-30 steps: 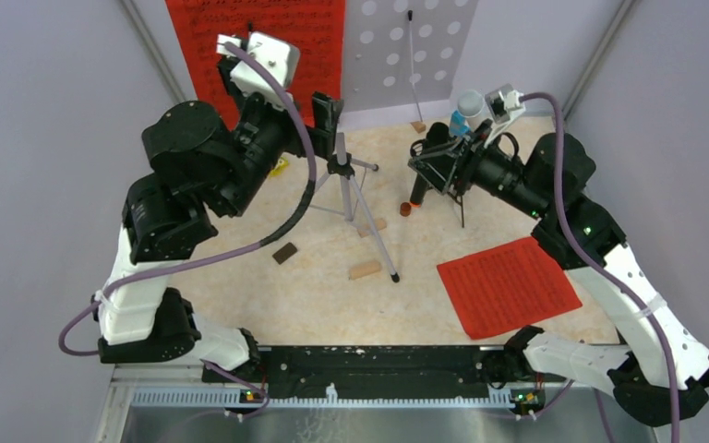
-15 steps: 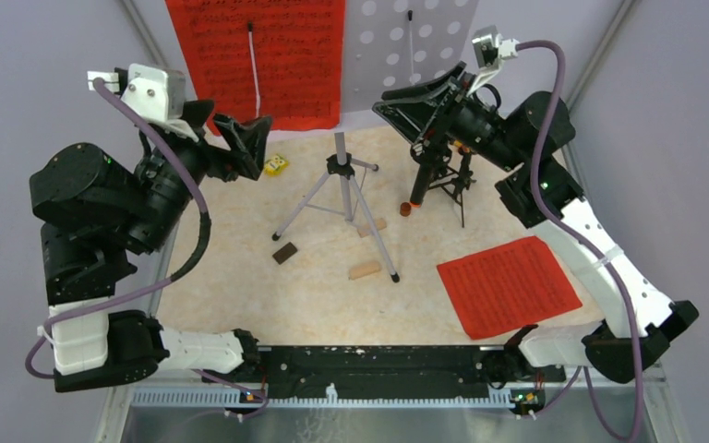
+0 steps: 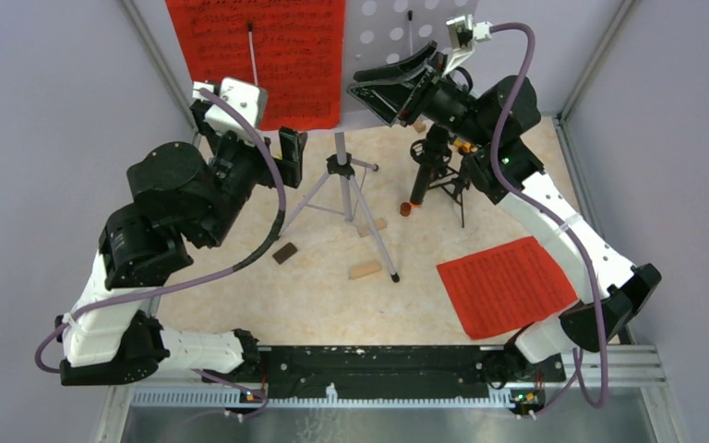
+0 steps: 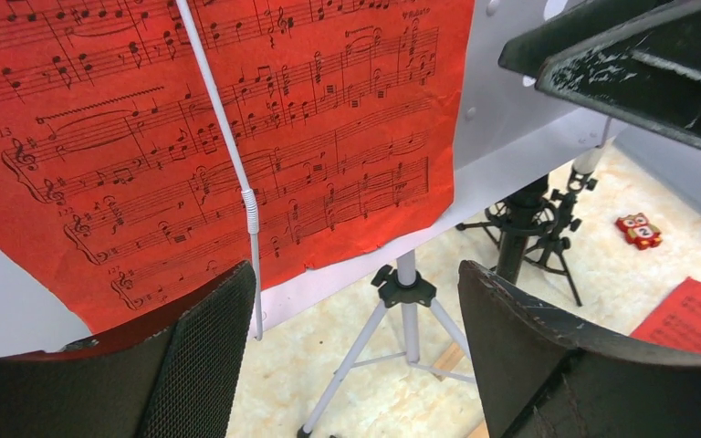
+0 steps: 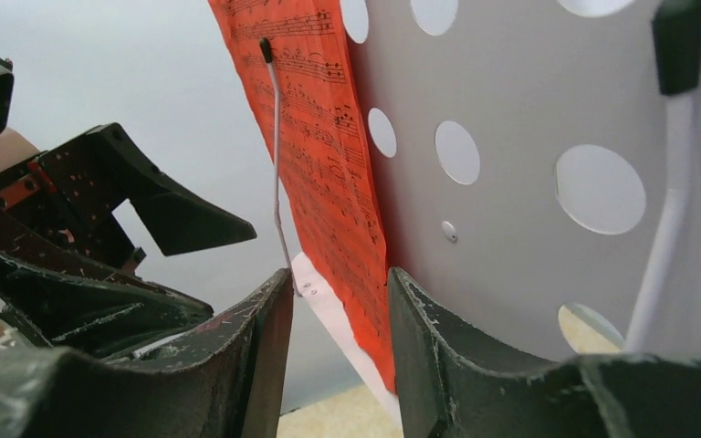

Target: Pack up the instrument practice props

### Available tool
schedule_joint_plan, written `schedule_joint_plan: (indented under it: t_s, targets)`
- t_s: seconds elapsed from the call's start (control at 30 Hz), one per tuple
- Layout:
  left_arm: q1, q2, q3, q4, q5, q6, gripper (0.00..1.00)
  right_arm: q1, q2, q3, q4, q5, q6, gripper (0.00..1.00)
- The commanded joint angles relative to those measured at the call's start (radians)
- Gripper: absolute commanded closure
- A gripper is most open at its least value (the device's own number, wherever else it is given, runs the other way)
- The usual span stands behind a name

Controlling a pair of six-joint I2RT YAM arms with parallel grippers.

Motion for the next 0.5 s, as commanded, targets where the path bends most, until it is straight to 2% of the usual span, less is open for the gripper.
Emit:
schedule_joint_plan:
  t_s: [0.0, 0.2, 0.47]
  targets:
    - [0.002, -0.024, -0.027, 0.117, -0.069, 0.041, 0.14, 0.026, 0.008, 0.036, 0.154, -0.031, -0.068, 0.57]
    - [0.001, -0.054, -0.062, 0.153, -0.07, 0.051, 0.15, 0.091, 0.027, 0.04, 0.15, 0.008, -0.281, 0.57]
    - [0.001, -0.083, -0.108, 0.163, -0.108, 0.077, 0.14, 0.145, 0.054, 0.046, 0.126, 0.085, -0.421, 0.57]
